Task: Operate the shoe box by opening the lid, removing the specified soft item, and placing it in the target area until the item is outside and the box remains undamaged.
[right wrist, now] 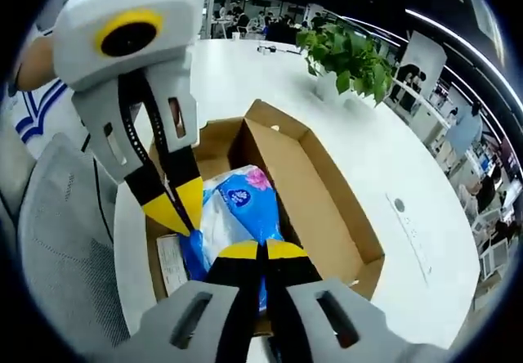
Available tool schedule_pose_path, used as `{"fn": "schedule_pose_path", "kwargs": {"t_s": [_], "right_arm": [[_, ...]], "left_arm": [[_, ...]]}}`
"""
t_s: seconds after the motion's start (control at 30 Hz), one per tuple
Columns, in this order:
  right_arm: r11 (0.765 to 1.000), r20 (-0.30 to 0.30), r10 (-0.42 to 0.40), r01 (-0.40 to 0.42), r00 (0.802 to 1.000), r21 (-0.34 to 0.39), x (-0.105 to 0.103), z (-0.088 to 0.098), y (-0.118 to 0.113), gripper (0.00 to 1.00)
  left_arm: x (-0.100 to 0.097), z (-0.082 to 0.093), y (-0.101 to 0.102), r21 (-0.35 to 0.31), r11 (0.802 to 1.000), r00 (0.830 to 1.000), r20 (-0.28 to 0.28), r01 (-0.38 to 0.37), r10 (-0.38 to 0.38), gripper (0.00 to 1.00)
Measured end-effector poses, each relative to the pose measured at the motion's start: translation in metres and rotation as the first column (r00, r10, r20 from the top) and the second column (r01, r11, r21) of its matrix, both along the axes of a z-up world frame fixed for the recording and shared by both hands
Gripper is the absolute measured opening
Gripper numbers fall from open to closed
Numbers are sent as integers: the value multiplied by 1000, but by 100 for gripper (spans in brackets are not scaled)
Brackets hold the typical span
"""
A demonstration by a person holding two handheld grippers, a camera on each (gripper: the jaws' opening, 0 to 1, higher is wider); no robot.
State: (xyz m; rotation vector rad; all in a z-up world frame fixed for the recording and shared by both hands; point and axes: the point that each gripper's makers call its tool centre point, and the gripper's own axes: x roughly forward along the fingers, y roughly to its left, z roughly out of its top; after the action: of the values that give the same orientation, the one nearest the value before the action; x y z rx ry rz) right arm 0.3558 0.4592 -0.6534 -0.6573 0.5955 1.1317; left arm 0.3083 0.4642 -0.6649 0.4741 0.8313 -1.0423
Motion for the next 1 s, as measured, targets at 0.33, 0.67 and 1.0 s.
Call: {"fn": "schedule_pose_path", "kwargs": {"t_s": [0.33, 0.67, 1.0], "right_arm": [[999, 32, 27, -28, 999, 35, -1, 35, -6, 0], [997, 12, 30, -31, 999, 72, -4, 53, -28, 0], [999, 35, 15, -17, 999, 49, -4, 55, -68, 0]], "left_arm": [[0, 35, -11, -34, 999, 1000, 29, -10, 11, 0], [-6, 53, -43, -70, 997, 999, 27, 41, -39, 0], [-5, 55, -82, -92, 992, 996, 17, 92, -91, 0]]}}
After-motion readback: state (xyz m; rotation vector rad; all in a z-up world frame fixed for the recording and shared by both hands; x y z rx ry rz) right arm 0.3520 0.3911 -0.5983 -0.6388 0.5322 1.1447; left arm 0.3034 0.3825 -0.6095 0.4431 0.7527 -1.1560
